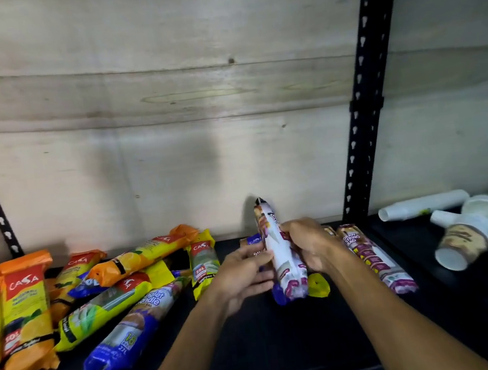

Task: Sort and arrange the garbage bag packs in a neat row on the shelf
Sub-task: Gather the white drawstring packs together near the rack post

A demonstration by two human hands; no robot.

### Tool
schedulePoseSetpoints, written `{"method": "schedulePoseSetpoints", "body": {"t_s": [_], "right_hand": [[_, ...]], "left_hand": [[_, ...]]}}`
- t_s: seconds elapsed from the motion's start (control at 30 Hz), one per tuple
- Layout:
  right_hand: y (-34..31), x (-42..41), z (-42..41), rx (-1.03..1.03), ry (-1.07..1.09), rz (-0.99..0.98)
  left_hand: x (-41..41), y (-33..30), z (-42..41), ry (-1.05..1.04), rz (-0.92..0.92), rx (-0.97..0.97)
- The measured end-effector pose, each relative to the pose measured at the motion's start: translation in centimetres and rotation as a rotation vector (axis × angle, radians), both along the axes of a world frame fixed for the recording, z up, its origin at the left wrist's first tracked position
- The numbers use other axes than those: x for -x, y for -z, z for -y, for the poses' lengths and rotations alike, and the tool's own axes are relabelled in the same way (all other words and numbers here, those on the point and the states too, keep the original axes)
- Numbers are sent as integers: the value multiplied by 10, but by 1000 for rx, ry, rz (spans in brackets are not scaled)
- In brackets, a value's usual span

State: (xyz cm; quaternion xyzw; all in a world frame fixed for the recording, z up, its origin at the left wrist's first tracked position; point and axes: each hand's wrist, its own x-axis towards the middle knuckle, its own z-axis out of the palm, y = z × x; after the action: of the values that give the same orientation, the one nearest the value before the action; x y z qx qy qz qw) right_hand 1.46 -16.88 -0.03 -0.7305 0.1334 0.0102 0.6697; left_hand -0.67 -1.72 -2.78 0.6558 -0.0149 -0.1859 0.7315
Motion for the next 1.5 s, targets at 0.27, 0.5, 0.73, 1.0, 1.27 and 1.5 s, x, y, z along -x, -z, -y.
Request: {"method": "schedulePoseSetpoints", "body": {"t_s": [0.27, 0.5, 0.73, 1.0, 1.27, 1.5], "right_hand": [[0, 4, 56, 86, 80, -15], [10, 10, 105, 171, 137, -29], [25, 10, 139, 443, 178, -37], [46, -1, 151, 701, 219, -37], [45, 0, 149, 921, 271, -135], [41, 5, 155, 898, 183, -102]], "left_hand": [[1, 0, 66, -35, 32, 158], [6, 11, 109, 77, 31, 103], [6, 14, 155, 23, 173, -114], [7, 19, 164, 66, 269, -286], [8, 14, 164, 88, 268, -347], [12, 18, 167, 88, 252, -311]]}}
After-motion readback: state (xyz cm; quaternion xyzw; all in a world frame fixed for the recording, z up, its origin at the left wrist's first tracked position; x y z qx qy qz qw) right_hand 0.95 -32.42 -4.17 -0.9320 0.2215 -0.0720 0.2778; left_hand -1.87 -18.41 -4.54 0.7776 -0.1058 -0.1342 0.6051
